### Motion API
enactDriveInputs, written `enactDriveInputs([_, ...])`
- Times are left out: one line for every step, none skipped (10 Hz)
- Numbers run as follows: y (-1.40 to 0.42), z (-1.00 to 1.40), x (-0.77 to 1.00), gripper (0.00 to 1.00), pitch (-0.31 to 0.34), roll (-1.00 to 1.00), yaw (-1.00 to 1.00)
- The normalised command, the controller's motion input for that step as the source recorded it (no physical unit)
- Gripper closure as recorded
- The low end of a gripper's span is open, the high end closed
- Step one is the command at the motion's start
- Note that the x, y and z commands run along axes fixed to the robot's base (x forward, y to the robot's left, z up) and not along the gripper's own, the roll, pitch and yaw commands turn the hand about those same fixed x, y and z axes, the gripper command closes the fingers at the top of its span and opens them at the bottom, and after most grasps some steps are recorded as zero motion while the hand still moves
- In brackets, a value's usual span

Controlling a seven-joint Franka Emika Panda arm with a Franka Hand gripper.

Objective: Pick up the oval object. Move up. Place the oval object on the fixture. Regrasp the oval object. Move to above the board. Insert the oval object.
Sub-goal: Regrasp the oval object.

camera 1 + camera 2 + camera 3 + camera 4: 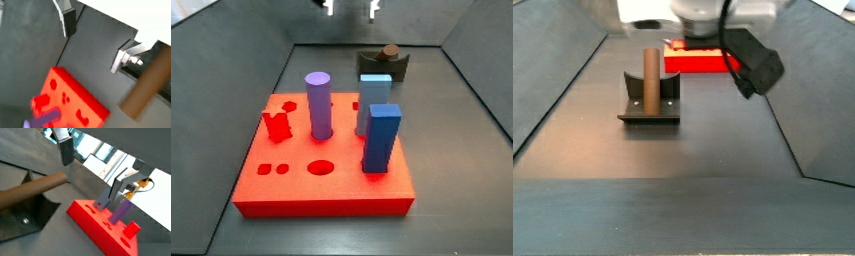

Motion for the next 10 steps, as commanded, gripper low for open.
enactDriveInputs([-1.0,-0.57,-0.33,0.0,-0.035,1.0,-0.93])
enactDriveInputs([-1.0,-0.42,-0.19,0.0,-0.062,1.0,-0.94])
enactDriveInputs([-0.84,-0.26,-0.1,0.0,-0.086,1.0,-0.94])
enactDriveInputs([-0.64,-0.16,-0.07,0.0,-0.11,1.0,-0.94])
enactDriveInputs([-0.3,-0.03,-0.05,0.0,-0.152,1.0,-0.94])
enactDriveInputs([-0.15,0.0,-0.06,0.0,-0.168,1.0,-0.94])
enactDriveInputs([-0.01,0.01,-0.05,0.0,-0.197,1.0,-0.95])
enactDriveInputs([-0.03,0.0,-0.04,0.0,-0.216,1.0,-0.95])
enactDriveInputs([-0.03,0.0,-0.04,0.0,-0.238,1.0,-0.95])
enactDriveInputs([-0.02,0.01,-0.04,0.0,-0.247,1.0,-0.95])
